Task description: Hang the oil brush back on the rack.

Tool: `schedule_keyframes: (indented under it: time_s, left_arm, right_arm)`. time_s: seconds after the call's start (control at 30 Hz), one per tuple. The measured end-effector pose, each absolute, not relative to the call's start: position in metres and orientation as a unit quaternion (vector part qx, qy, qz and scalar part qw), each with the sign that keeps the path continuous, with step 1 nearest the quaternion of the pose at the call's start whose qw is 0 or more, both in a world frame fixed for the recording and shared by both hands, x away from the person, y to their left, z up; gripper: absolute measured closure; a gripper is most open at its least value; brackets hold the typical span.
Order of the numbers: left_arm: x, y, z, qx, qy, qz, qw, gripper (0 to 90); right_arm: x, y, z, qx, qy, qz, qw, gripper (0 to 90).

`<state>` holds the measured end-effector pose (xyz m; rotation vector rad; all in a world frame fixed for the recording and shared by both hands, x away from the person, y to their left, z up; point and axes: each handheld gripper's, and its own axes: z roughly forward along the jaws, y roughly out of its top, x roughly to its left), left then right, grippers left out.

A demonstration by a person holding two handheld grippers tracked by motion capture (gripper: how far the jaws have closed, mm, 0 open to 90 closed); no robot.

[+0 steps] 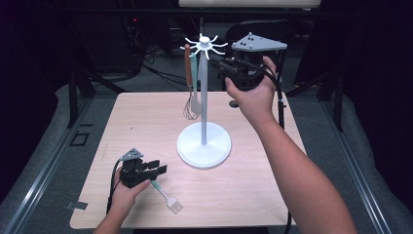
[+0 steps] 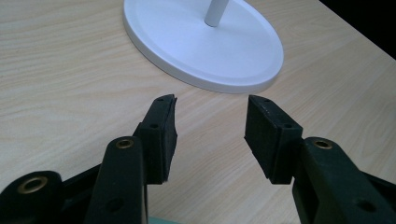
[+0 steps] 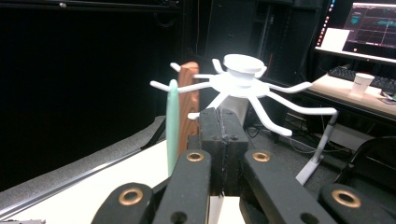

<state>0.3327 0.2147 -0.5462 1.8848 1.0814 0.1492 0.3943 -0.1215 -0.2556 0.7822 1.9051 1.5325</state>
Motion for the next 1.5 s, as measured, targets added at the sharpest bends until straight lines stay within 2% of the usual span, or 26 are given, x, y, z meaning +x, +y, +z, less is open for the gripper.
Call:
schedule_keyframes:
  time_s: [0.4,0.63,0.97,1.5]
  left_arm:
    - [0.333,0.216,-0.546,0.765,0.442,0.059,0.464,53.0]
    - [0.333,0.216,-0.546,0.764,0.444,0.06,0.465,53.0]
    - [0.334,0.218,-0.546,0.764,0.446,0.062,0.462,53.1]
    - [0.334,0.221,-0.546,0.758,0.452,0.07,0.465,53.0]
  right_arm:
    - [0.392,-0.114,-0.254,0.285,0.714,0.571,0.29,90.0]
    - [0.39,-0.12,-0.264,0.291,0.715,0.563,0.293,90.0]
    - [0.383,-0.126,-0.293,0.298,0.727,0.555,0.274,90.0]
    - [0.369,-0.128,-0.363,0.308,0.761,0.521,0.233,90.0]
